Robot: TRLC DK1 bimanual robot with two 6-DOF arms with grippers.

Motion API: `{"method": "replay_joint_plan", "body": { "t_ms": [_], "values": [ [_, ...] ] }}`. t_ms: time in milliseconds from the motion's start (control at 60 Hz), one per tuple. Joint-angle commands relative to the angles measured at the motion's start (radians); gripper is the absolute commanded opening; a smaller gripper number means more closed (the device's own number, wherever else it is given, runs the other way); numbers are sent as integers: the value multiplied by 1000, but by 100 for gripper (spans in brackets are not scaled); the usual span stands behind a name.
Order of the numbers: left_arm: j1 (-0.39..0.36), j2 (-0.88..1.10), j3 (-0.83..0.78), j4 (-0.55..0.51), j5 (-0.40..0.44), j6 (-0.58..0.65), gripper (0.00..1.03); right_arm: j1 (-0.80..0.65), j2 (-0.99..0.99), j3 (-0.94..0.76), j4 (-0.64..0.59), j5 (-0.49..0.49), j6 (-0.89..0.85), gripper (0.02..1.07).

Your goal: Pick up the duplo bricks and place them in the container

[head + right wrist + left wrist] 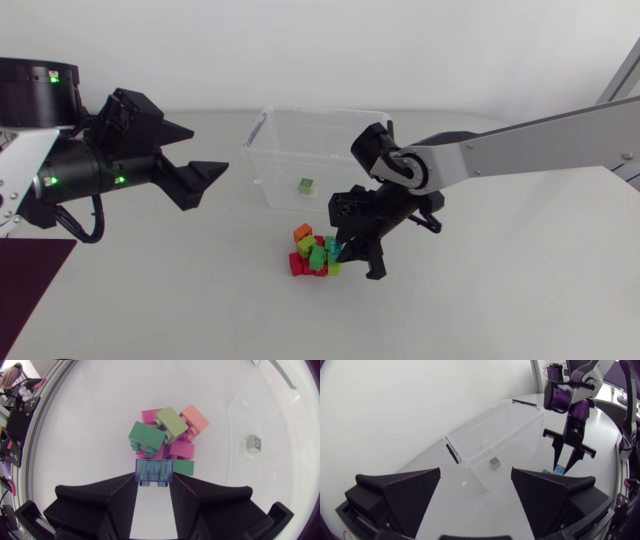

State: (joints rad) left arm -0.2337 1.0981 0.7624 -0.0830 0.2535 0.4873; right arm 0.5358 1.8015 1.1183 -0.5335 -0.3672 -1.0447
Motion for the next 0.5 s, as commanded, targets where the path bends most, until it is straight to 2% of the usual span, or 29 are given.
{"method": "replay_joint_plan", "body": {
  "t_ms": [0,267,383,483],
  "values": [
    [-27,-6,-52,-15,16,56,99,-16,-85,-9,-26,-7,-9,19],
    [-158,146,-83,-46,49,134,99,-105,-263,51,-54,-72,84,19],
    [-205,210,-81,-31,49,151,99,-143,-280,84,-14,-91,153,19],
    [-202,261,-72,-8,47,178,99,-172,-286,120,56,-95,238,20]
  ]
}}
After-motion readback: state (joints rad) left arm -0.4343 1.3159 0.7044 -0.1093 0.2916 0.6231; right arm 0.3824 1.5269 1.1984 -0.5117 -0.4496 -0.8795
